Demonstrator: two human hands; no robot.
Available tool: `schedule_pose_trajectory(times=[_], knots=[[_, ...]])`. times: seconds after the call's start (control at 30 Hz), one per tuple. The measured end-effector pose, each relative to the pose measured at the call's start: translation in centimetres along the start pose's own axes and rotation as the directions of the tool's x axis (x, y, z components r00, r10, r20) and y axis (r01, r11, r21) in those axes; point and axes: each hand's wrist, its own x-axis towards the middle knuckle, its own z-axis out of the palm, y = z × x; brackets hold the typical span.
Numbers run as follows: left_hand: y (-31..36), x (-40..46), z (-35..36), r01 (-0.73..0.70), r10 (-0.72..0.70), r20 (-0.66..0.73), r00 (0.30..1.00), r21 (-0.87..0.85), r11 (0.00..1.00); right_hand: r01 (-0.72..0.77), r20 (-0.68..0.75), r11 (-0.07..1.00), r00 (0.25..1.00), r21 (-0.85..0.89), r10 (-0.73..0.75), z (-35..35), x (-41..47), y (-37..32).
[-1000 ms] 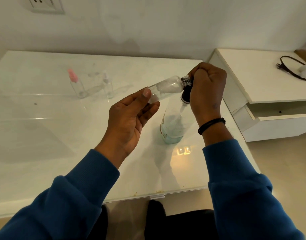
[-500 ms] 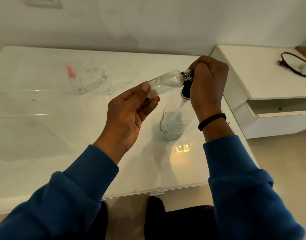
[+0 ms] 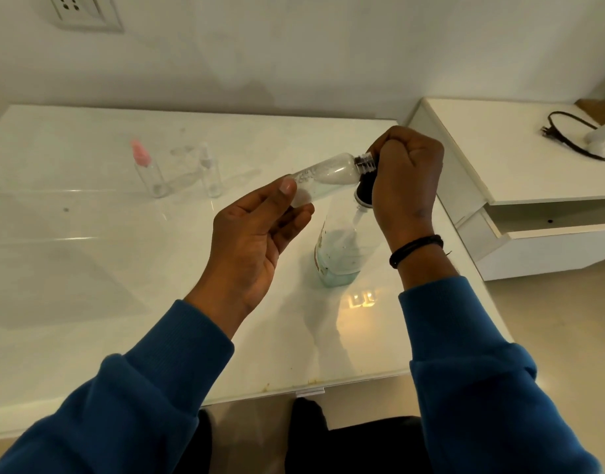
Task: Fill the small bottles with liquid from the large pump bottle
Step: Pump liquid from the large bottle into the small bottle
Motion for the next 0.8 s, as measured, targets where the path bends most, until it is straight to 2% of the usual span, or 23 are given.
schedule_pose_trajectory(times=[0.1, 0.23, 0.7, 0.8], knots=[[0.1, 0.2, 0.0, -0.002, 0.002, 0.003, 1.0, 0.002, 1.0, 0.043, -0.006, 0.999, 0.999, -0.022, -0.043, 0.1, 0.2, -0.4], [0.0, 0.1, 0.0, -0.007, 0.007, -0.01, 1.0, 0.011, 1.0, 0.013, -0.007, 1.0, 1.0, 0.023, -0.013, 0.3, -0.3, 0.1], [0.0, 0.0, 0.2, 0.002, -0.002, -0.01, 1.0, 0.005, 1.0, 0.064, -0.024, 0.993, 0.997, -0.097, -0.067, 0.0, 0.5, 0.6], [0.2, 0.2, 0.2, -0.004, 0.004, -0.012, 1.0, 0.014, 1.0, 0.075, -0.033, 0.996, 0.996, -0.056, -0.077, 0.2, 0.5, 0.5]])
